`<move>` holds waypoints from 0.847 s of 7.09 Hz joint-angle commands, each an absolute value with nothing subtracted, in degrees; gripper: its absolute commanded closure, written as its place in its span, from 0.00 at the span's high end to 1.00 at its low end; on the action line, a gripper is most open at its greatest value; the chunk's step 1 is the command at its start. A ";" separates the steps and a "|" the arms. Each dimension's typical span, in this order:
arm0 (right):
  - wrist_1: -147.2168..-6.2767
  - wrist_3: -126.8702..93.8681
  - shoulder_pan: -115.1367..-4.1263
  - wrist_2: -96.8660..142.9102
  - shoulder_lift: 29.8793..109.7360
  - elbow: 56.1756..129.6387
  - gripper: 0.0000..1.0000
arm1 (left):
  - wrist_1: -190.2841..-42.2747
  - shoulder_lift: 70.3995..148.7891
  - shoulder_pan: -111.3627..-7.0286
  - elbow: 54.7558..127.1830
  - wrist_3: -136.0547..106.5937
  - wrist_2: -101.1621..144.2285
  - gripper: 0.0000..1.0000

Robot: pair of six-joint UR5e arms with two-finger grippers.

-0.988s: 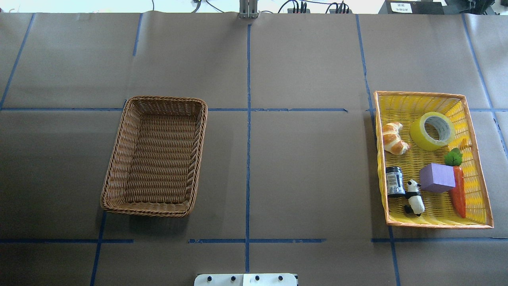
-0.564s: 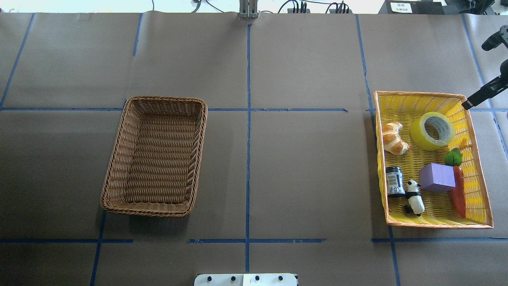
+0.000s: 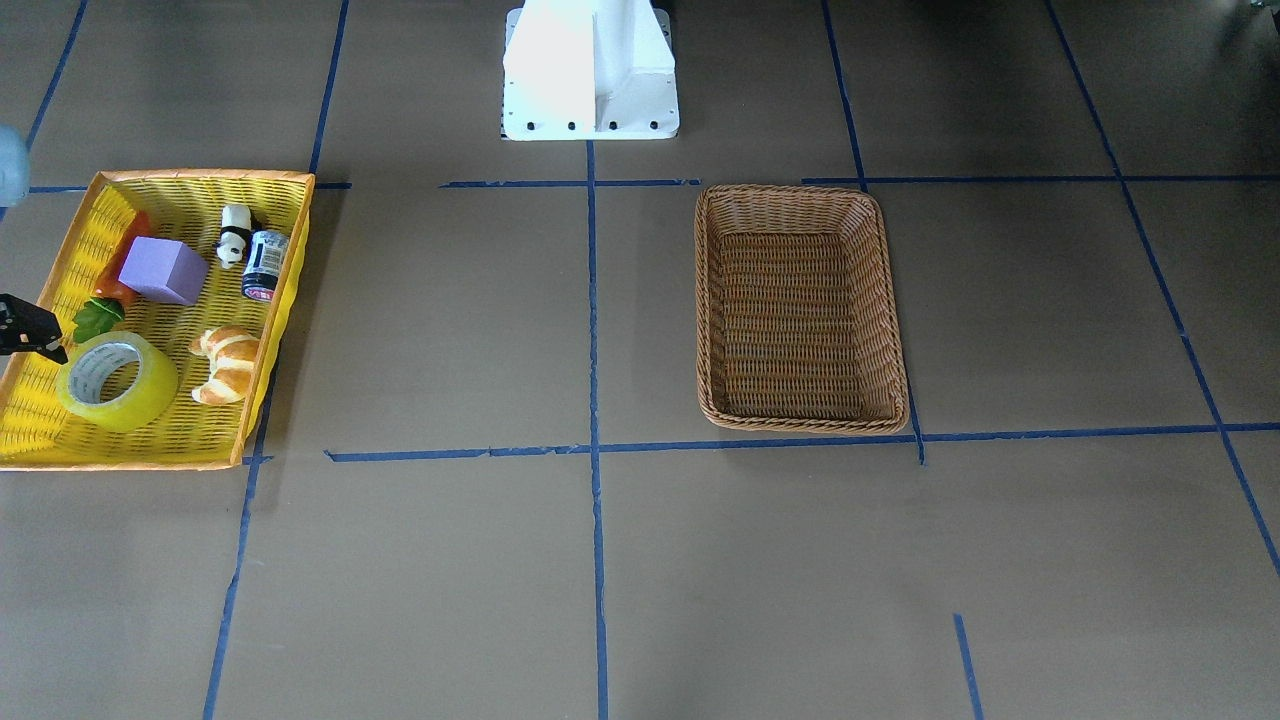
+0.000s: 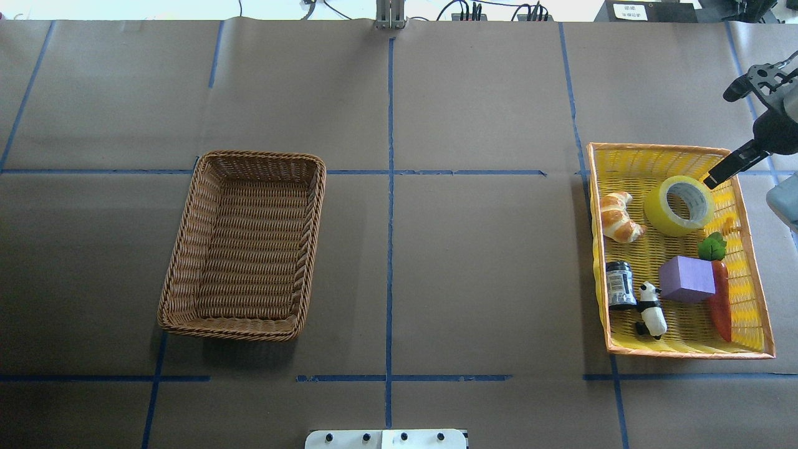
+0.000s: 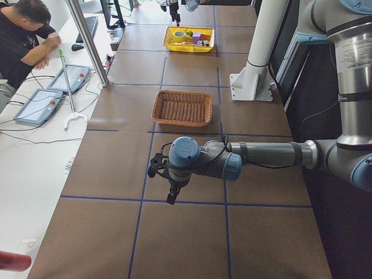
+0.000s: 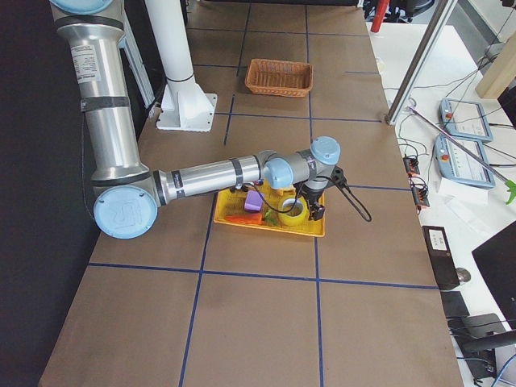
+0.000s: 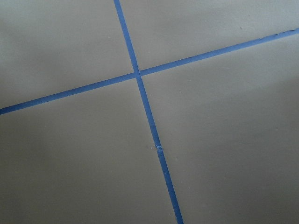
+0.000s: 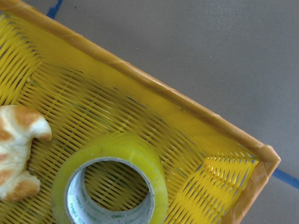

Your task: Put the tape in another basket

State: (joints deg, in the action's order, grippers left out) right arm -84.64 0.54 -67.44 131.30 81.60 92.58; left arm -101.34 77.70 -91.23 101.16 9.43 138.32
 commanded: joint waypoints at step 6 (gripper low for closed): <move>-66.89 -9.85 -64.16 130.96 82.26 85.08 0.99 | -101.34 77.78 -91.23 101.07 9.40 138.25 1.00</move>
State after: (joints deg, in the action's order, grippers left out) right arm -67.55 -9.72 -64.66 130.99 81.81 85.23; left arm -101.36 77.78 -91.23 101.10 9.40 138.25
